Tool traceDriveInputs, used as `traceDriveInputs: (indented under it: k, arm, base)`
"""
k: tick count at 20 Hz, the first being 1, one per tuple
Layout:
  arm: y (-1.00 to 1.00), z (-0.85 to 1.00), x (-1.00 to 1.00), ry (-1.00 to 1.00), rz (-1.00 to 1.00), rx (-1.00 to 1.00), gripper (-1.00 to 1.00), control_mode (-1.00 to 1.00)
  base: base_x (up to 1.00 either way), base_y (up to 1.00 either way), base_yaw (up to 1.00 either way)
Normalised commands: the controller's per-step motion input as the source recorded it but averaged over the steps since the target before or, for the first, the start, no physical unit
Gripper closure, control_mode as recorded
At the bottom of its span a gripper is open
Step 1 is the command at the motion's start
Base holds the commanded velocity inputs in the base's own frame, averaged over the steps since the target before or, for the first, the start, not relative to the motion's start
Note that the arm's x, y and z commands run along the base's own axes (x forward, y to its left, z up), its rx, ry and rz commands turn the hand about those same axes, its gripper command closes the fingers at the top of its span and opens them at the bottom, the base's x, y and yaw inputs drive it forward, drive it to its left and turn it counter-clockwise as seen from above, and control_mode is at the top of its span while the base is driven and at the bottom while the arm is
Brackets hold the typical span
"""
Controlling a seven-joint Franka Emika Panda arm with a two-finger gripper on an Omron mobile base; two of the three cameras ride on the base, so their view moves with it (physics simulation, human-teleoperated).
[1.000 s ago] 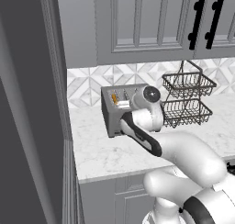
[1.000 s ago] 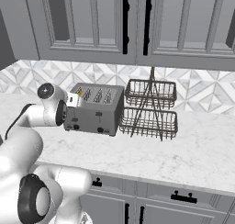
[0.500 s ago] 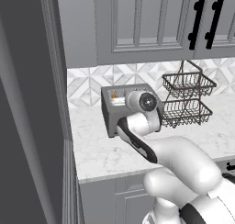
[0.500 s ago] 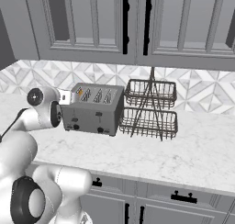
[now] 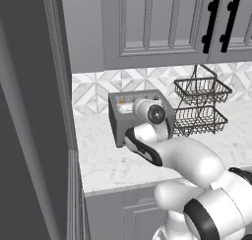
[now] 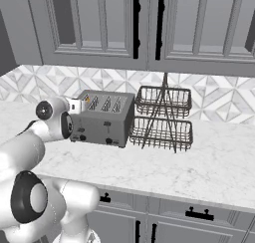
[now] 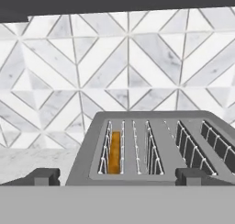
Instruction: Start the toaster. Once the lever pops up, take the bread to the plate on the dining counter.
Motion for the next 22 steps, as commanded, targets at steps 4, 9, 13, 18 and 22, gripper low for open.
traceDriveInputs:
  k: [4, 9, 13, 18, 22]
  arm:
    - [0.00, 0.04, 0.35, 0.01, 0.00, 0.00, -1.00, -1.00]
    - [0.00, 0.00, 0.26, 0.10, 0.00, 0.00, -1.00, -1.00]
    - [0.00, 0.00, 0.14, 0.19, 0.00, 0.00, -1.00, -1.00]
    - [0.00, 0.00, 0.08, 0.09, 0.00, 0.00, -1.00, -1.00]
    - [0.00, -0.02, 0.00, 0.00, 0.00, 0.00, -1.00, -1.00]
  base:
    - [0.00, 0.00, 0.00]
    - [0.00, 0.00, 0.00]
    - [0.00, 0.00, 0.00]
    - [0.00, 0.00, 0.00]
    - [0.00, 0.00, 0.00]
